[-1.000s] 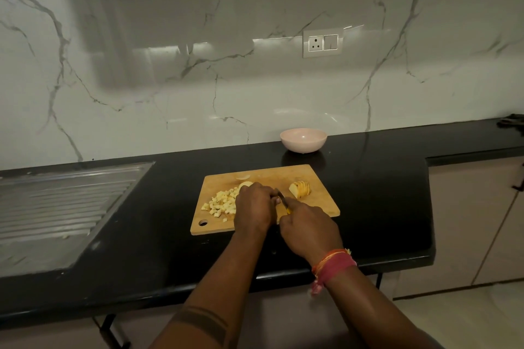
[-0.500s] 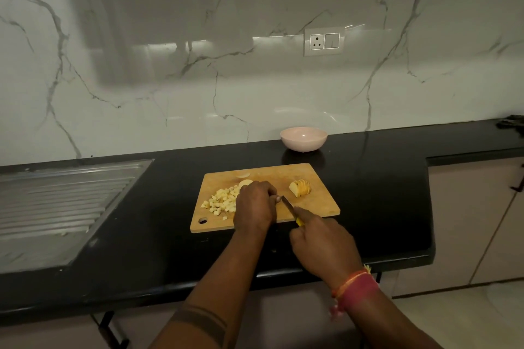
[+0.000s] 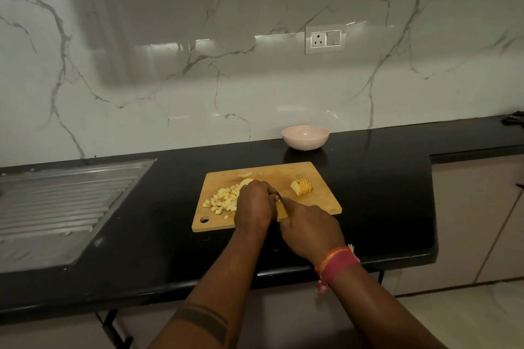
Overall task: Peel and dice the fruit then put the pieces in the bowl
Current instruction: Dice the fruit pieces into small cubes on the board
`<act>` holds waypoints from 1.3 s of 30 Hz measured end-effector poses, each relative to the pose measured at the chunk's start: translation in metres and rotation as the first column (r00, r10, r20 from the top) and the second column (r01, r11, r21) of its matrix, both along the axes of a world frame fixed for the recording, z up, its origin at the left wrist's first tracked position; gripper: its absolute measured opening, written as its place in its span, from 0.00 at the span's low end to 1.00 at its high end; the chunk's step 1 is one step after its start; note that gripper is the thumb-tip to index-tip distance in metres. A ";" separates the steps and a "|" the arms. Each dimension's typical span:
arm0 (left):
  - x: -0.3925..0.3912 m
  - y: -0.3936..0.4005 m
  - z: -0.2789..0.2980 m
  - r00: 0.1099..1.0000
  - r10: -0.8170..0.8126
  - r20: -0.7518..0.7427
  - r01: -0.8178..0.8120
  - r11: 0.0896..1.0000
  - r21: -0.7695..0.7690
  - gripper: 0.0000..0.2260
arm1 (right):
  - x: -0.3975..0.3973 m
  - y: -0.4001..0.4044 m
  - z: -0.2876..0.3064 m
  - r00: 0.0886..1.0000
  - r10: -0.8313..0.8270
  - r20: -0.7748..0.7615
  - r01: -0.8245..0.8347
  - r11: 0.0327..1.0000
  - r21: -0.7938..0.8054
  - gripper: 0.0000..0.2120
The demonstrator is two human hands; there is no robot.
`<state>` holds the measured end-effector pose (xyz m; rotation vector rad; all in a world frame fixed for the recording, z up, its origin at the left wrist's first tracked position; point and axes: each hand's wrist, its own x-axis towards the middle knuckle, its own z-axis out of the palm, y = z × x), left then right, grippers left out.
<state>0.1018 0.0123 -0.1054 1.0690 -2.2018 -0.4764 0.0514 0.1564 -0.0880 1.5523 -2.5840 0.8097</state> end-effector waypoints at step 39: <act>0.017 -0.049 0.037 0.947 0.218 0.235 -0.189 0.972 -0.140 0.12 | 0.012 -0.030 0.001 0.993 -0.022 0.115 0.040 0.986 -0.159 0.25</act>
